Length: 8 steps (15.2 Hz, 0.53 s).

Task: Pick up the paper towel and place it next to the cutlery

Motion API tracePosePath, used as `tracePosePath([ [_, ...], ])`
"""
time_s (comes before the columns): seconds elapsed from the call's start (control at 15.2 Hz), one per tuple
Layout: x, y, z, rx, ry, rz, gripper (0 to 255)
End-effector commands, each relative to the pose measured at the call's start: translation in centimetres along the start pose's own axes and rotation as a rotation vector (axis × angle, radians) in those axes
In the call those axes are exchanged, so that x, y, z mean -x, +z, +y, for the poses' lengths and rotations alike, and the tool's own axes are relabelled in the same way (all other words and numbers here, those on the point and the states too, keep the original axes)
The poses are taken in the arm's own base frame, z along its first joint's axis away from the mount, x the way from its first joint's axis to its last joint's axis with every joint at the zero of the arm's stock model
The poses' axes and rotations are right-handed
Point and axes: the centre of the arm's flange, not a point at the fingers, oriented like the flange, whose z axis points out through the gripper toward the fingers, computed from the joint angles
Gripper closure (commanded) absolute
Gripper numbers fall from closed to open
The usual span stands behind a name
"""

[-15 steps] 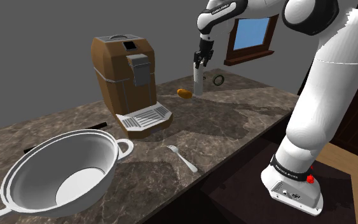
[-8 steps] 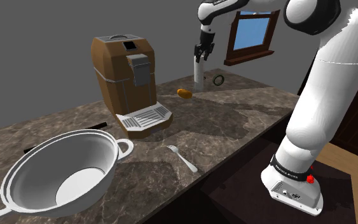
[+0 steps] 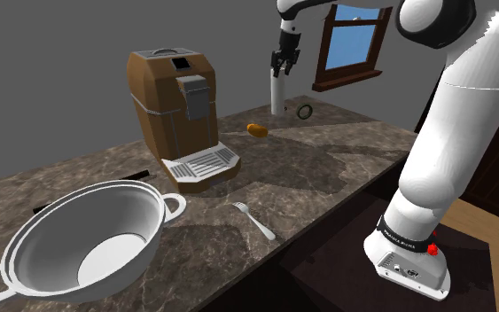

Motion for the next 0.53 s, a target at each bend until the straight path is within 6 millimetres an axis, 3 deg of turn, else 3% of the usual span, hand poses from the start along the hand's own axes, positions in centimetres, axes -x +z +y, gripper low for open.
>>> tracePosePath([
  [0.0, -0.2, -1.1, 0.1, 0.0, 0.0, 0.0, 255],
  [0.46, -0.9, -4.8, 0.2, 0.0, 0.0, 0.0, 255],
])
